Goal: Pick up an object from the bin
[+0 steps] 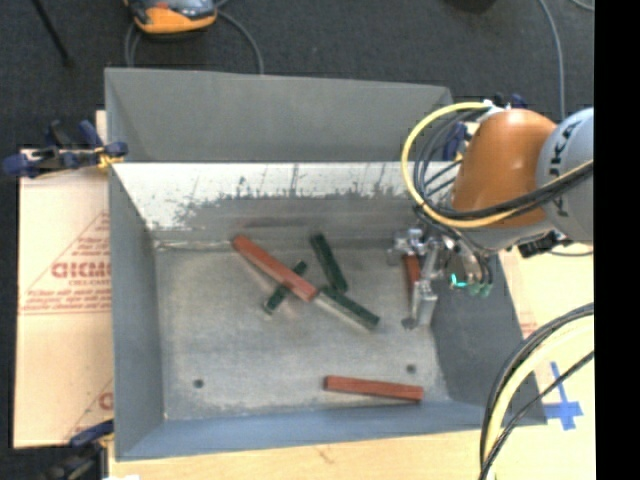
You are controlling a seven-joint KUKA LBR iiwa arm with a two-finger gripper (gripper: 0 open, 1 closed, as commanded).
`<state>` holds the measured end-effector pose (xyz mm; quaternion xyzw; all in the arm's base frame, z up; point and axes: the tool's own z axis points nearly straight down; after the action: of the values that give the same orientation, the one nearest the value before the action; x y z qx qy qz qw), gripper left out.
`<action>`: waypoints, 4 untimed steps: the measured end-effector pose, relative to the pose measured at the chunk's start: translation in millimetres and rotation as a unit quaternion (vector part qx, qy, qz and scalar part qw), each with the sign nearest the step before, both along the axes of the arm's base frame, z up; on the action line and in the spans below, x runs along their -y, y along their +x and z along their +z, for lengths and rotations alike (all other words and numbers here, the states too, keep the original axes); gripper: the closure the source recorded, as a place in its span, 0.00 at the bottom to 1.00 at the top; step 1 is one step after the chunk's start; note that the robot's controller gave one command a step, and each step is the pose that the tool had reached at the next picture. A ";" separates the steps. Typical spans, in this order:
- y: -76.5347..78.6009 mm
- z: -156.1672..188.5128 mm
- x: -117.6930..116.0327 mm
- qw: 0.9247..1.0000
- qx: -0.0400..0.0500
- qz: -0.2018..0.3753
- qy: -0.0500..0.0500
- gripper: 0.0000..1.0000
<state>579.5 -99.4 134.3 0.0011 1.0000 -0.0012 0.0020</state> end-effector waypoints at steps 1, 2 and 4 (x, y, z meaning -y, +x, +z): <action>2.2 -11.8 -15.4 0.999 0.002 -0.039 0.000 0.00; -55.3 -63.8 -58.3 0.993 0.000 -0.119 0.001 1.00; -53.1 -26.7 -58.3 0.994 -0.003 -0.108 0.001 1.00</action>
Offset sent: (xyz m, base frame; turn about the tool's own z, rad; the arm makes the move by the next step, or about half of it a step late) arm -0.0563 0.0590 -0.0643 0.2429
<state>526.4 -41.2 107.6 0.1088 0.9941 -0.0002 -0.0014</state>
